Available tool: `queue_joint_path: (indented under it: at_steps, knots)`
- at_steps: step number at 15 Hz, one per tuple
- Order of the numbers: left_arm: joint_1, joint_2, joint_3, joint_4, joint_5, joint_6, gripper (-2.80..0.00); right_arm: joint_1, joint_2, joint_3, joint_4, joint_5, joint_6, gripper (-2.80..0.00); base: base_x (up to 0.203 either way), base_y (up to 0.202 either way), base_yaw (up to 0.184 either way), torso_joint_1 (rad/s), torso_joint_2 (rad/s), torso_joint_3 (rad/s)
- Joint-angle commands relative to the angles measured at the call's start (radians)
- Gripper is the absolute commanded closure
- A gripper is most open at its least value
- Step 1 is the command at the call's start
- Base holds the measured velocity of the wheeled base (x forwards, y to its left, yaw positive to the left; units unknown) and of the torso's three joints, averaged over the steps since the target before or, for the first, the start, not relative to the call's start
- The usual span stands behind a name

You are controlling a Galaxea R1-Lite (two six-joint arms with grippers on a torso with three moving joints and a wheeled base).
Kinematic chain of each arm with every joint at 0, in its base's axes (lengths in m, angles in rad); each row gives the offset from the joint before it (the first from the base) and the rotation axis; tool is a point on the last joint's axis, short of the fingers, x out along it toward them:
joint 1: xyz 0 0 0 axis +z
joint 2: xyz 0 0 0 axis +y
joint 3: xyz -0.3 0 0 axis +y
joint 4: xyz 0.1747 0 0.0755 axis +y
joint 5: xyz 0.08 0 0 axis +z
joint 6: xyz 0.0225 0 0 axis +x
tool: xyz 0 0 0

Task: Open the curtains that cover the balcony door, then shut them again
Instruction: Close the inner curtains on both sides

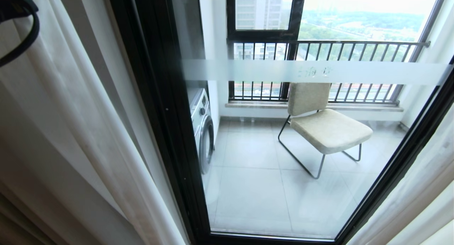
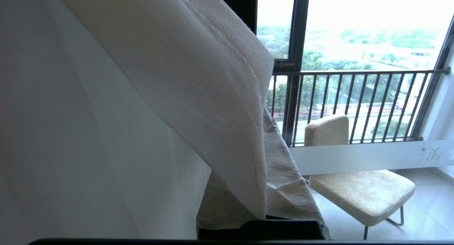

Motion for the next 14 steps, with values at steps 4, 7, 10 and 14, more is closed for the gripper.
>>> queue_joint_path:
  at_steps: [4, 7, 10, 14]
  knots:
    - [-0.023, -0.027, 0.043, -0.003, 0.0, 0.01, 0.0, 0.0, 0.0, 0.0, 0.0, 0.001, 0.0, 0.0, 0.0, 0.0, 0.0, 0.0, 0.0, 0.0]
    - [-0.029, -0.027, 0.048, -0.003, -0.002, 0.01, 0.0, 0.0, 0.0, 0.0, 0.0, 0.001, 0.0, 0.0, 0.001, -0.091, 0.009, -0.002, 0.0, 0.001]
    - [-0.029, -0.028, 0.047, -0.003, -0.002, 0.01, 0.0, 0.0, 0.0, 0.0, 0.0, 0.001, 0.0, 0.0, 0.0, -0.195, -0.001, 0.002, 0.0, 0.002]
    - [-0.042, -0.026, 0.042, -0.003, -0.002, 0.01, 0.0, 0.0, 0.0, 0.0, 0.0, 0.001, 0.0, 0.0, 0.0, -0.19, -0.001, 0.001, 0.0, 0.002]
